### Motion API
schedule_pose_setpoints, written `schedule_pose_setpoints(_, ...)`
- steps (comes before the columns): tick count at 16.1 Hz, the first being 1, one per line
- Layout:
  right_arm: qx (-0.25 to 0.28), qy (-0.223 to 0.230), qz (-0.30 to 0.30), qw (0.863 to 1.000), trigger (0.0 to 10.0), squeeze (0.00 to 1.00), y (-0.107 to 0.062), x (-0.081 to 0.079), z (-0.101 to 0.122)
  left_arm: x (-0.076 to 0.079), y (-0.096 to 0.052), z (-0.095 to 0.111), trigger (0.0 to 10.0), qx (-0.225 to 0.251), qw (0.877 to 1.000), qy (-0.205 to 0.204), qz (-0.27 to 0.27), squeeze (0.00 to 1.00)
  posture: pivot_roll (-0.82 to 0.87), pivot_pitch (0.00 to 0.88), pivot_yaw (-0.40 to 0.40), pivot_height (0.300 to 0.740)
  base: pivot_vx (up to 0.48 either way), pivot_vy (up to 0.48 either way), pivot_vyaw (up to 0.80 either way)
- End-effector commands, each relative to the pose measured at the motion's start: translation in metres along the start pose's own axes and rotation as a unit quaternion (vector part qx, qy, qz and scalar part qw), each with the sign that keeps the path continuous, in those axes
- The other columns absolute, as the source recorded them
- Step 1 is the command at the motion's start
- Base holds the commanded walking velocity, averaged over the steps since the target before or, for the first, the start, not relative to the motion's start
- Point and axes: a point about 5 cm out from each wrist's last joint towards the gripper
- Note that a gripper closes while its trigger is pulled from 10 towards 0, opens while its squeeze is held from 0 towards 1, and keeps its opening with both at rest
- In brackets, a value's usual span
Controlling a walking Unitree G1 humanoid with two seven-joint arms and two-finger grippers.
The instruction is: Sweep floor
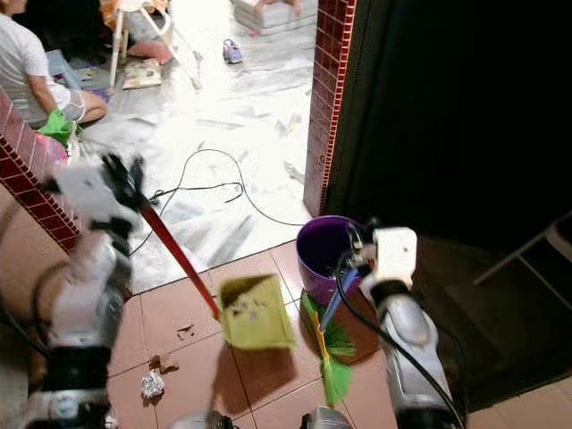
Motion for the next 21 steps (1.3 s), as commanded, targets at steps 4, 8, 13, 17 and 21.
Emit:
schedule_pose_setpoints(4,-0.04,-0.02,-0.009,0.999,10.0,0.0,-0.01,0.008,-0.011,-0.019,0.023,0.051,10.0,0.096,0.994,0.029,0.043,0.0,-0.1,0.0,0.045,0.74,0.0,0.0,0.0)
schedule_pose_setpoints(8,-0.037,-0.011,-0.006,0.999,10.0,0.0,-0.006,0.004,-0.007,-0.027,0.051,0.081,10.0,0.154,0.983,0.036,0.091,0.0,-0.12,0.0,0.052,0.74,0.0,0.0,0.0)
schedule_pose_setpoints(13,-0.043,0.001,0.016,0.999,10.0,0.0,-0.002,-0.008,-0.005,0.0,0.084,0.109,10.0,0.195,0.977,-0.017,0.082,0.0,-0.14,0.0,0.064,0.74,0.0,0.0,0.0)
schedule_pose_setpoints(17,-0.09,-0.037,-0.022,0.995,10.0,0.0,-0.023,0.006,-0.018,0.039,0.094,0.116,10.0,0.208,0.976,-0.047,0.04,0.0,-0.16,0.0,0.079,0.74,0.0,0.0,0.0)
schedule_pose_setpoints(21,-0.108,-0.039,-0.032,0.993,10.0,0.0,-0.039,0.011,-0.027,0.053,0.104,0.127,10.0,0.225,0.972,-0.065,0.027,0.0,-0.18,0.0,0.103,0.74,0.0,0.0,-0.75)
Point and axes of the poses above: a point about 5 cm out from each wrist's last joint towards the gripper, its own y axis pointing out of the wrist towards the gripper, its own z axis along the axis of the wrist's last joint, x = y × z, and after that the axes turned 1 degree about -y, right-handed
